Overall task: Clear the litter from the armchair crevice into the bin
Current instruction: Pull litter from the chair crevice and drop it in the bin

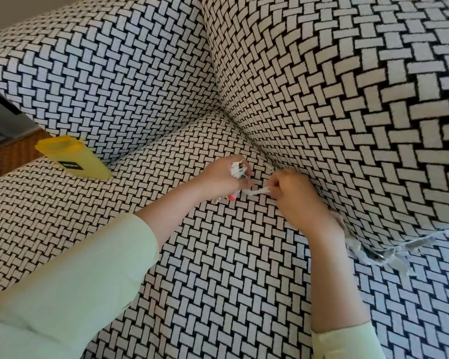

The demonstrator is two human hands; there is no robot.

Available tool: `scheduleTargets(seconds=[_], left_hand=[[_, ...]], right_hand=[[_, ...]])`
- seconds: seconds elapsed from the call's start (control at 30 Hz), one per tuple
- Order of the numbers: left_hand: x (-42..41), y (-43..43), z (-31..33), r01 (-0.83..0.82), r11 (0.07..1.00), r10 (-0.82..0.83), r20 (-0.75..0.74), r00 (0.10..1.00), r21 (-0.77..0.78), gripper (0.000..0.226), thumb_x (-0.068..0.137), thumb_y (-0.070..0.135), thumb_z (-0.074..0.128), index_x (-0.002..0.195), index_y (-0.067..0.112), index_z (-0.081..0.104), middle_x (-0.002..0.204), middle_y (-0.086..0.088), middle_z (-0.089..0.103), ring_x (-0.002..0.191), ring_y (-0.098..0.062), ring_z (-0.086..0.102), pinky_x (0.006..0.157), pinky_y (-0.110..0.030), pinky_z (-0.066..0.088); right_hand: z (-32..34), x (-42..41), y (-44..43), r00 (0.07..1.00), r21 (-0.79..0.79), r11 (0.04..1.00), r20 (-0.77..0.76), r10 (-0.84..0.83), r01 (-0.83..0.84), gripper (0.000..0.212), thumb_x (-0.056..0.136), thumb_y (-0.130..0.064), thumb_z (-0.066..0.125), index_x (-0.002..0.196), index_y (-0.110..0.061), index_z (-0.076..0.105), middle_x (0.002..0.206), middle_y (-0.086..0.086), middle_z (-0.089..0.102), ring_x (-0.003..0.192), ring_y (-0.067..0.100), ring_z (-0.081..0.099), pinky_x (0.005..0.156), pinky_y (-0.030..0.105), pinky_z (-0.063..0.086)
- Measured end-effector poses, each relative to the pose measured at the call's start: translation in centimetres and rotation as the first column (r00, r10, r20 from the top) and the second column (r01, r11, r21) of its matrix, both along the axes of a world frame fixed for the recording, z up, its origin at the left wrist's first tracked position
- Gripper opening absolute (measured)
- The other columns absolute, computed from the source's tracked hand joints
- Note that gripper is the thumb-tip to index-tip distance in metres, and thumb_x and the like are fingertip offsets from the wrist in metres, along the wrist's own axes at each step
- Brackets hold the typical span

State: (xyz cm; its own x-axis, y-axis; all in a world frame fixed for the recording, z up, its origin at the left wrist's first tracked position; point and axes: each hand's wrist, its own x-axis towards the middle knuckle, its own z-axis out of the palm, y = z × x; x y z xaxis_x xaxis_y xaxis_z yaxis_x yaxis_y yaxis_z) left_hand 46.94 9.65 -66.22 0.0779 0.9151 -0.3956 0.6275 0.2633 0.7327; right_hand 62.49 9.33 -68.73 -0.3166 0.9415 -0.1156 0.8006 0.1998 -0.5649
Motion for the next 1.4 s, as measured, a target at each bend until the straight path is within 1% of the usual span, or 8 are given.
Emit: scheduleTargets(seconds=[0.43,0.57,0.7,0.83,1.0,1.13,1.27,1.4], left_hand=[[1.9,2.3,0.5,0.024,0.986,-0.001,-0.136,0.991,0.165,0.021,0.086,0.012,0.063,0.106,0.013,0.060,0.071,0.004,0.060,0.052,-0.008,0.057,0.058,-0.022,0.052],[3.6,4.0,0.4,0.117,0.972,-0.039,-0.348,0.937,0.204,0.037,0.084,0.028,0.065,0.118,0.016,0.062,0.111,-0.006,0.066,0.091,-0.020,0.063,0.080,-0.027,0.052],[4.3,4.7,-1.4,0.193,0.970,-0.095,-0.504,0.858,0.146,0.017,0.081,0.027,0.067,0.089,0.013,0.066,0.089,-0.004,0.062,0.095,-0.023,0.060,0.072,-0.027,0.045],[3.8,4.6,-1.7,0.066,0.974,0.021,-0.377,0.926,0.216,0.010,0.087,0.015,0.059,0.084,0.010,0.067,0.089,-0.008,0.063,0.090,-0.024,0.059,0.068,-0.026,0.044],[1.6,3.9,-0.3,-0.250,0.967,0.251,-0.021,0.968,0.054,0.022,0.095,0.018,0.050,0.074,0.020,0.055,0.074,0.002,0.056,0.060,-0.008,0.052,0.047,-0.011,0.043],[-0.3,2.1,0.7,-0.504,0.822,0.569,0.356,0.741,-0.265,0.008,0.095,0.015,0.048,0.091,0.013,0.055,0.076,-0.003,0.055,0.059,-0.012,0.054,0.055,-0.022,0.045],[-2.2,0.3,1.4,-0.520,0.712,0.701,0.521,0.486,-0.472,0.017,0.096,0.019,0.047,0.106,0.008,0.056,0.082,-0.006,0.056,0.063,-0.015,0.053,0.056,-0.026,0.045],[-5.2,-0.9,2.6,-0.516,0.686,0.715,0.608,0.346,-0.513,0.018,0.096,0.021,0.046,0.088,0.010,0.058,0.081,-0.007,0.059,0.065,-0.017,0.053,0.061,-0.029,0.043]], right_hand=[[-0.4,-1.0,-0.5,0.989,0.046,0.994,0.101,-0.108,0.104,0.022,0.092,-0.005,0.045,0.108,-0.006,0.061,0.116,0.009,0.054,0.103,0.024,0.053,0.074,0.025,0.038],[-0.5,-0.6,0.0,0.957,0.062,0.955,0.017,-0.290,0.288,0.015,0.092,-0.011,0.050,0.099,-0.010,0.064,0.103,0.006,0.066,0.095,0.023,0.060,0.069,0.023,0.038],[-0.9,-0.6,0.1,0.942,0.046,0.941,-0.025,-0.335,0.336,0.018,0.092,-0.010,0.049,0.098,-0.015,0.065,0.099,0.003,0.069,0.094,0.021,0.061,0.071,0.023,0.039],[-0.9,-0.7,0.1,0.919,0.005,0.925,-0.116,-0.378,0.381,0.017,0.091,-0.009,0.051,0.095,-0.017,0.066,0.095,-0.001,0.070,0.090,0.018,0.062,0.074,0.023,0.042],[-0.6,-1.3,-0.3,0.813,-0.149,0.896,-0.379,-0.443,0.419,0.015,0.088,-0.014,0.060,0.100,-0.017,0.069,0.085,-0.006,0.070,0.081,0.015,0.064,0.081,0.030,0.052],[0.2,-3.4,-1.6,0.590,-0.408,0.861,-0.629,-0.507,0.305,0.013,0.087,-0.010,0.061,0.082,-0.021,0.066,0.071,-0.006,0.063,0.068,0.010,0.057,0.067,0.015,0.050],[0.8,-7.5,-3.0,0.518,-0.389,0.886,-0.720,-0.462,0.251,0.016,0.088,-0.012,0.059,0.078,-0.023,0.064,0.096,-0.003,0.067,0.090,0.012,0.060,0.086,0.022,0.049],[2.3,-11.9,-2.9,0.302,-0.470,0.875,-0.823,-0.481,0.113,0.012,0.088,-0.011,0.056,0.090,-0.011,0.068,0.123,0.004,0.061,0.114,0.017,0.058,0.099,0.033,0.045]])
